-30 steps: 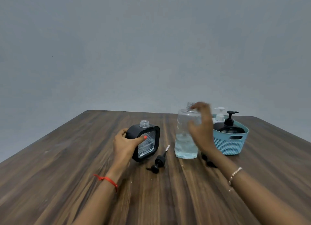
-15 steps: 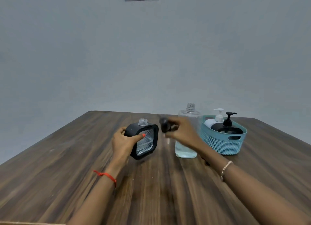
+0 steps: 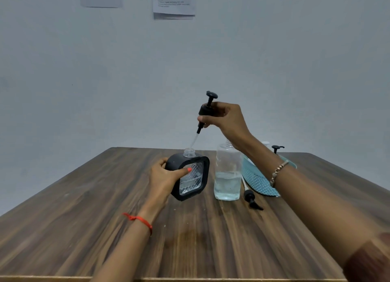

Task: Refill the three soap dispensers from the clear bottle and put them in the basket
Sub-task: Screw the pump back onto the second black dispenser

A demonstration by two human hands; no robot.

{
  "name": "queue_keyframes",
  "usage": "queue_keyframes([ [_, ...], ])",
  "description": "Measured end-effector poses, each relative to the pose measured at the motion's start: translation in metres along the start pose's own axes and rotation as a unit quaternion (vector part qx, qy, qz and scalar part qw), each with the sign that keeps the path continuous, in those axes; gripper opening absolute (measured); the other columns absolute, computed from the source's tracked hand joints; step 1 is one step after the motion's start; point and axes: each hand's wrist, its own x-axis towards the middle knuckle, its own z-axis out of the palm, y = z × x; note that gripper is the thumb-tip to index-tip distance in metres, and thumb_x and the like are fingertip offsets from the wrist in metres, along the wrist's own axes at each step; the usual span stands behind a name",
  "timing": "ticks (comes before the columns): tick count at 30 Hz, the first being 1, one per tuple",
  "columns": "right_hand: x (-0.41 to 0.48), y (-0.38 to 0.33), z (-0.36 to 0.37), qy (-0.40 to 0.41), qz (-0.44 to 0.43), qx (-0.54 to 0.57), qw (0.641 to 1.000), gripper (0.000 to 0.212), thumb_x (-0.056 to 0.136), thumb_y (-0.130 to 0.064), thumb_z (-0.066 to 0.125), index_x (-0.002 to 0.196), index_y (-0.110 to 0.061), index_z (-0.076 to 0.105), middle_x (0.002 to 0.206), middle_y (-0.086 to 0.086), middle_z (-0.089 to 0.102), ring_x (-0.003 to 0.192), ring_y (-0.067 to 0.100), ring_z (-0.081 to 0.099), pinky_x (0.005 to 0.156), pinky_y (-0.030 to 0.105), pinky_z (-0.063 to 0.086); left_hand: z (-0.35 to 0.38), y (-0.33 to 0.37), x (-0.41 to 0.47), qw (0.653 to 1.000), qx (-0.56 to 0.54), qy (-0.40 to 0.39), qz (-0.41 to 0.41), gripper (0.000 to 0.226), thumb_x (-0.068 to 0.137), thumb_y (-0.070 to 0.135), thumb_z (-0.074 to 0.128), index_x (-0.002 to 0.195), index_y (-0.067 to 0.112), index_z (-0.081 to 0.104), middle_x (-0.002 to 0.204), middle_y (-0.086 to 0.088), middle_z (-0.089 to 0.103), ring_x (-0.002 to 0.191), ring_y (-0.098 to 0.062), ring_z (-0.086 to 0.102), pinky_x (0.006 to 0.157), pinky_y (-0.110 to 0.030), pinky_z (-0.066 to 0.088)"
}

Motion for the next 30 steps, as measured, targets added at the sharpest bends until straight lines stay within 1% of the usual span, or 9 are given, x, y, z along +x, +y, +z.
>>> queue_keyframes([
  [5, -0.008, 0.000, 0.001, -0.024, 0.014, -0.034, 0.999, 0.026, 0.070, -0.002, 0.078, 0.093, 0.000, 0.068, 0.083, 0.012, 0.070, 0.072, 0.024, 0.066, 0.071, 0.034, 0.056, 0.003, 0.011, -0.010, 1.000, -0.014, -0.012, -0.001, 0.043, 0.056, 0.000, 0.085, 0.090, 0.008, 0.060, 0.088, -0.009, 0.071, 0.077, -0.022, 0.069, 0.068, -0.033, 0.056],
  [9, -0.023, 0.011, 0.007, -0.062, 0.046, -0.130, 0.989, 0.038, 0.064, -0.019, 0.085, 0.094, -0.002, 0.070, 0.090, 0.010, 0.072, 0.085, 0.020, 0.069, 0.082, 0.034, 0.055, 0.006, 0.020, -0.016, 0.999, -0.031, -0.024, 0.000, 0.050, 0.055, 0.000, 0.085, 0.099, 0.004, 0.060, 0.091, -0.011, 0.072, 0.079, -0.024, 0.070, 0.071, -0.036, 0.057],
  [11, -0.030, 0.014, 0.009, -0.080, 0.064, -0.183, 0.978, 0.039, 0.064, -0.025, 0.084, 0.092, -0.003, 0.071, 0.089, 0.011, 0.072, 0.083, 0.020, 0.068, 0.077, 0.030, 0.052, 0.007, 0.024, -0.018, 0.999, -0.040, -0.024, 0.004, 0.049, 0.055, -0.001, 0.085, 0.098, 0.004, 0.061, 0.091, -0.012, 0.071, 0.081, -0.026, 0.070, 0.074, -0.037, 0.057],
  [17, -0.052, 0.018, 0.011, -0.049, 0.069, -0.136, 0.987, 0.030, 0.073, -0.034, 0.077, 0.086, -0.007, 0.074, 0.082, 0.004, 0.073, 0.074, 0.010, 0.067, 0.067, 0.020, 0.048, 0.008, 0.029, -0.024, 0.999, -0.046, -0.026, 0.012, 0.041, 0.056, -0.003, 0.083, 0.085, 0.012, 0.061, 0.087, -0.009, 0.071, 0.079, -0.024, 0.069, 0.074, -0.036, 0.056],
  [19, -0.054, 0.023, 0.009, -0.004, 0.071, -0.096, 0.993, 0.039, 0.077, -0.035, 0.073, 0.078, 0.004, 0.072, 0.075, 0.019, 0.069, 0.067, 0.021, 0.066, 0.063, 0.023, 0.045, 0.008, 0.029, -0.027, 0.998, -0.047, -0.028, 0.013, 0.040, 0.057, -0.005, 0.082, 0.085, 0.012, 0.060, 0.085, -0.008, 0.071, 0.076, -0.022, 0.069, 0.073, -0.035, 0.056],
  [21, -0.052, 0.027, 0.004, 0.016, 0.092, -0.060, 0.994, 0.040, 0.078, -0.029, 0.071, 0.078, 0.011, 0.069, 0.085, 0.033, 0.065, 0.074, 0.036, 0.064, 0.066, 0.031, 0.045, 0.010, 0.030, -0.030, 0.998, -0.054, -0.031, 0.006, 0.039, 0.058, -0.006, 0.081, 0.086, 0.010, 0.059, 0.083, -0.007, 0.070, 0.072, -0.020, 0.068, 0.069, -0.033, 0.056],
  [24, -0.053, 0.022, 0.000, -0.016, 0.130, -0.020, 0.991, 0.017, 0.081, -0.014, 0.068, 0.092, 0.000, 0.072, 0.092, 0.012, 0.070, 0.077, 0.011, 0.064, 0.069, 0.020, 0.048, 0.012, 0.031, -0.032, 0.998, -0.055, -0.037, 0.004, 0.039, 0.059, -0.006, 0.080, 0.090, 0.006, 0.060, 0.081, -0.006, 0.070, 0.068, -0.016, 0.067, 0.064, -0.028, 0.056],
  [27, -0.053, 0.020, -0.002, -0.050, 0.122, 0.008, 0.991, 0.021, 0.083, -0.007, 0.065, 0.104, -0.007, 0.069, 0.094, 0.002, 0.070, 0.080, 0.002, 0.065, 0.067, 0.012, 0.047, 0.014, 0.030, -0.032, 0.998, -0.054, -0.042, 0.010, 0.041, 0.058, -0.007, 0.081, 0.092, 0.004, 0.060, 0.084, -0.009, 0.070, 0.071, -0.020, 0.068, 0.066, -0.030, 0.057],
  [30, -0.053, 0.020, -0.003, -0.037, 0.100, -0.020, 0.994, 0.011, 0.080, -0.009, 0.071, 0.090, -0.011, 0.072, 0.079, -0.004, 0.070, 0.068, -0.004, 0.065, 0.063, 0.009, 0.047, 0.016, 0.029, -0.033, 0.998, -0.054, -0.042, 0.010, 0.038, 0.058, -0.006, 0.081, 0.089, 0.006, 0.061, 0.081, -0.007, 0.071, 0.068, -0.017, 0.068, 0.062, -0.028, 0.056],
])
